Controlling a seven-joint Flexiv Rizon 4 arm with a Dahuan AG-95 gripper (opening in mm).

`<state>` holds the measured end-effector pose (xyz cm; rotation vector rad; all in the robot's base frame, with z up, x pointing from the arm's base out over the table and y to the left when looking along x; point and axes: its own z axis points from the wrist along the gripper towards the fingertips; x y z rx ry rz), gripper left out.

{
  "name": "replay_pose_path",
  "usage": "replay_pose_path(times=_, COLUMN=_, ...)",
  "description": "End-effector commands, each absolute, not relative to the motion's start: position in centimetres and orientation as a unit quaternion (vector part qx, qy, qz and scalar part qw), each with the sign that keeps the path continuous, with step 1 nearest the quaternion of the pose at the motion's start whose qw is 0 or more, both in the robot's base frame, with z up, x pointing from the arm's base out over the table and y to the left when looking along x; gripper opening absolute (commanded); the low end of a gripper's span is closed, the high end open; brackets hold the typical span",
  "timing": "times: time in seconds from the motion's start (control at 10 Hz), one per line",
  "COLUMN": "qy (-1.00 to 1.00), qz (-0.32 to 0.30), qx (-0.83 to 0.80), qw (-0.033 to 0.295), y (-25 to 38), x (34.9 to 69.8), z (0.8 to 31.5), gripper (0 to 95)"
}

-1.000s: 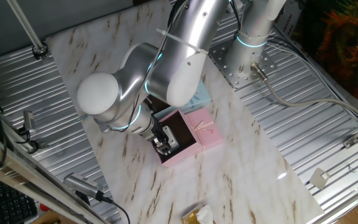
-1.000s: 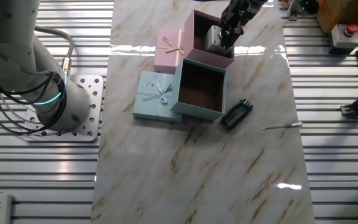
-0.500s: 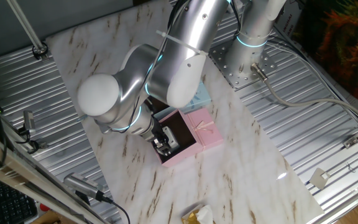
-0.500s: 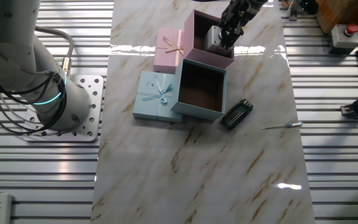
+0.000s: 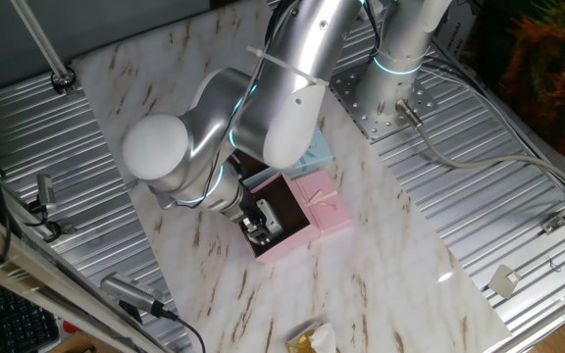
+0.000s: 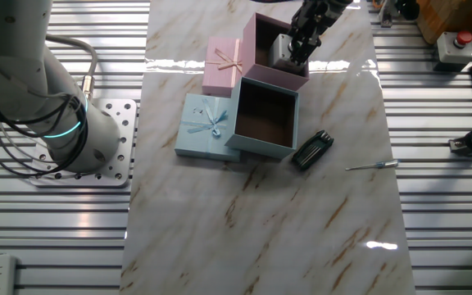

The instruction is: Move an object from one box to another

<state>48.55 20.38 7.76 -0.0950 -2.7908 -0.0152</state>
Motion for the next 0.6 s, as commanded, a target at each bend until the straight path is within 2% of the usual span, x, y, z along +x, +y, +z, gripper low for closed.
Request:
replay_pose_path(times=0.1, qy=-0.984, qz=-0.014, qx=-0.037, qw=0.174, y=20.42, x=48.55, z=7.68, gripper=19.0)
replay_pose_path(times=0.4, qy=-0.984, qz=-0.012, qx=-0.034, qw=0.174, y=20.38, x=48.53, z=7.65, gripper=19.0)
replay_pose_path(times=0.5, qy=-0.984, qz=-0.019, qx=-0.037, qw=0.174, y=20.38, x=48.53, z=7.65, gripper=38.0)
replay_pose_path(times=0.6, qy=-0.984, qz=-0.019, qx=-0.037, qw=0.174, y=20.38, x=48.53, z=7.65, gripper=38.0)
